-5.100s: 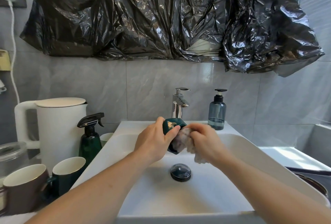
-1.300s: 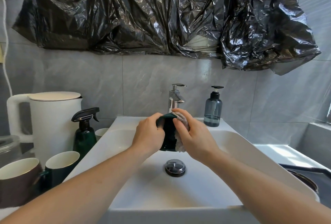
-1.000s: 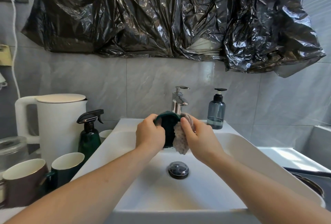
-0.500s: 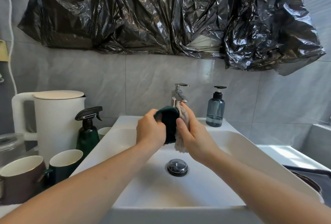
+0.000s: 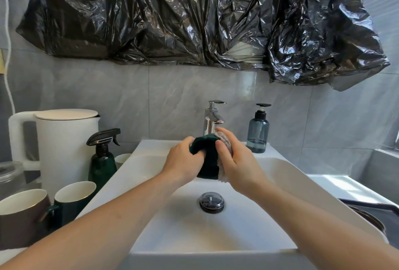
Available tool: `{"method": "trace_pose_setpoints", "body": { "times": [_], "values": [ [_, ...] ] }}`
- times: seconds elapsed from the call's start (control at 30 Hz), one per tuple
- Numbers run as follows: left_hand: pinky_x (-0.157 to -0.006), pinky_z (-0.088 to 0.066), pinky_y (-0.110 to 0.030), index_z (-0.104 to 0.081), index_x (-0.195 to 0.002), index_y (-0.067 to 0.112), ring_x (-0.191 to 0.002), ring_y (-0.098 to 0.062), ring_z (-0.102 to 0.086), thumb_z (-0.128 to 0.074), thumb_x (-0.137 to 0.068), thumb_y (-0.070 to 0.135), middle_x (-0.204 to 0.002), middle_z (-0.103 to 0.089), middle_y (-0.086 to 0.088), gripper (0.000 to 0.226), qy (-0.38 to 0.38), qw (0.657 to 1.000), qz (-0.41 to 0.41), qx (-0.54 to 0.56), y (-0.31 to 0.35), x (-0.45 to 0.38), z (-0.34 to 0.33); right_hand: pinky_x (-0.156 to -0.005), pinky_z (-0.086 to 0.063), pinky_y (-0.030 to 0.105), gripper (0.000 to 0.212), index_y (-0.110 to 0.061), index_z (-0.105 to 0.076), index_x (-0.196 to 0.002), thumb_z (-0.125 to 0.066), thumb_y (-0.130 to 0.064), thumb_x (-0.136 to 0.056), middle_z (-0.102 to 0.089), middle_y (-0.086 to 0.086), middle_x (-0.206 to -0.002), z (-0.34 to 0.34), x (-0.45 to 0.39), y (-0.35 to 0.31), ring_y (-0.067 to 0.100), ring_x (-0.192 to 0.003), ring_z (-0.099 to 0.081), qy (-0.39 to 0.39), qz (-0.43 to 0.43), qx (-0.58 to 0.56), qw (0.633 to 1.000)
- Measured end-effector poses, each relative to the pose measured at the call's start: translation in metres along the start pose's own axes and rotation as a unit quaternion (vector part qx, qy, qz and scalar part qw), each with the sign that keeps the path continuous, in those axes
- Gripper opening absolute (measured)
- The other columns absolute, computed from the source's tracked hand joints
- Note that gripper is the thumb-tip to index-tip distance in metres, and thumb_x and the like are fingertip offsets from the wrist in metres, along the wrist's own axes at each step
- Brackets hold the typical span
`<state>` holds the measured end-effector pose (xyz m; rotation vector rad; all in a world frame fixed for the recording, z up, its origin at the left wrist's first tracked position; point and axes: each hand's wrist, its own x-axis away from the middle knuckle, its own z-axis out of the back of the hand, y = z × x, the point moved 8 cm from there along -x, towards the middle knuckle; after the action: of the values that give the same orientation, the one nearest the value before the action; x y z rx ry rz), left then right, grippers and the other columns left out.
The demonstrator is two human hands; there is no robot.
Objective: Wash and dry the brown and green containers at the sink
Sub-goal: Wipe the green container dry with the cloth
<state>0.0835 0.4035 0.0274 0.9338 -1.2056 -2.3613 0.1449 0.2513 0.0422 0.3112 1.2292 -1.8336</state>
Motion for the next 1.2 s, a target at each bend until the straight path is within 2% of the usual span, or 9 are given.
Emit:
{"method": "trace_pose_setpoints", "body": {
  "times": [0.07,0.17,0.33,0.5,0.63,0.8,0.93,1.07,1.2],
  "values": [
    [-0.081,-0.056,-0.037,-0.069,-0.103,0.030,-0.094,-0.023,-0.066,-0.060,-0.095,0.028,-0.097,-0.075,0.007,0.012,0.031,0.997,-0.033,-0.060,0.005,-0.002,0.007,-0.106,-0.047,0.033,0.043,-0.040,-0.048,-0.149,-0.043,-0.045,-0.106,-0.066,-0.012,-0.131,-0.006,0.001,-0.003,0.006,-0.122,-0.059,-0.013,0.017,0.044,0.999],
    [-0.055,-0.050,-0.030,-0.070,-0.090,0.028,-0.082,-0.026,-0.064,-0.058,-0.099,0.024,-0.085,-0.072,0.003,0.015,0.058,0.994,-0.033,-0.083,0.003,-0.003,0.013,-0.104,-0.050,0.032,0.043,-0.041,-0.051,-0.149,-0.045,-0.044,-0.107,-0.068,-0.013,-0.127,-0.007,-0.001,-0.005,0.003,-0.118,-0.061,0.000,0.024,0.042,0.999],
    [-0.033,-0.052,-0.030,-0.069,-0.099,0.022,-0.080,-0.032,-0.064,-0.052,-0.107,0.022,-0.102,-0.070,-0.009,0.019,0.118,0.991,0.054,0.027,-0.005,-0.001,0.024,-0.104,-0.048,0.026,0.045,-0.045,-0.040,-0.154,-0.042,-0.039,-0.110,-0.068,-0.018,-0.131,-0.007,0.002,-0.005,-0.001,-0.120,-0.061,-0.016,0.005,0.004,1.000],
    [-0.043,-0.061,-0.044,-0.066,-0.110,0.019,-0.094,-0.045,-0.068,-0.049,-0.111,0.027,-0.118,-0.067,-0.014,0.020,0.108,0.985,0.101,0.092,-0.012,0.000,0.029,-0.113,-0.045,0.039,0.050,-0.050,-0.028,-0.157,-0.038,-0.045,-0.108,-0.063,-0.016,-0.139,-0.019,0.003,0.000,0.002,-0.127,-0.057,-0.056,0.002,-0.018,0.998],
    [-0.046,-0.062,-0.048,-0.069,-0.093,0.021,-0.080,-0.036,-0.070,-0.053,-0.106,0.023,-0.092,-0.071,-0.009,0.021,0.078,0.996,0.020,0.033,0.002,0.000,0.017,-0.123,-0.034,0.040,0.052,-0.047,-0.029,-0.159,-0.041,-0.037,-0.109,-0.043,-0.020,-0.158,-0.012,0.000,-0.009,-0.003,-0.145,-0.038,-0.026,0.038,-0.048,0.998],
    [-0.040,-0.059,-0.041,-0.069,-0.097,0.020,-0.082,-0.038,-0.068,-0.053,-0.106,0.023,-0.100,-0.069,-0.011,0.019,0.116,0.989,0.057,0.069,-0.005,-0.001,0.021,-0.119,-0.038,0.034,0.050,-0.042,-0.034,-0.158,-0.040,-0.042,-0.108,-0.054,-0.021,-0.148,-0.011,0.001,-0.004,-0.004,-0.138,-0.047,-0.037,0.010,-0.048,0.998],
    [-0.063,-0.065,-0.056,-0.070,-0.113,0.019,-0.098,-0.044,-0.066,-0.051,-0.108,0.032,-0.114,-0.069,-0.011,0.024,0.165,0.978,0.095,0.081,-0.014,-0.002,0.038,-0.105,-0.048,0.031,0.043,-0.050,-0.035,-0.152,-0.037,-0.040,-0.110,-0.068,-0.013,-0.130,-0.019,0.005,-0.005,0.003,-0.120,-0.061,-0.074,0.006,-0.016,0.997],
    [-0.041,-0.059,-0.035,-0.069,-0.109,0.020,-0.086,-0.037,-0.068,-0.051,-0.109,0.027,-0.109,-0.067,-0.010,0.020,0.124,0.985,0.086,0.079,-0.008,0.001,0.028,-0.109,-0.045,0.036,0.049,-0.048,-0.029,-0.157,-0.036,-0.043,-0.108,-0.060,-0.020,-0.134,-0.015,0.002,-0.006,0.003,-0.123,-0.057,-0.058,0.023,-0.027,0.998],
    [-0.035,-0.051,-0.026,-0.068,-0.089,0.024,-0.071,-0.024,-0.065,-0.051,-0.107,0.022,-0.093,-0.070,-0.010,0.024,0.079,0.996,0.022,0.022,0.009,0.006,0.014,-0.085,-0.042,0.030,0.053,-0.057,-0.030,-0.153,-0.038,-0.054,-0.101,-0.049,-0.030,-0.109,-0.014,-0.003,-0.004,-0.007,-0.091,-0.046,-0.039,0.021,-0.069,0.997]
  ]
}}
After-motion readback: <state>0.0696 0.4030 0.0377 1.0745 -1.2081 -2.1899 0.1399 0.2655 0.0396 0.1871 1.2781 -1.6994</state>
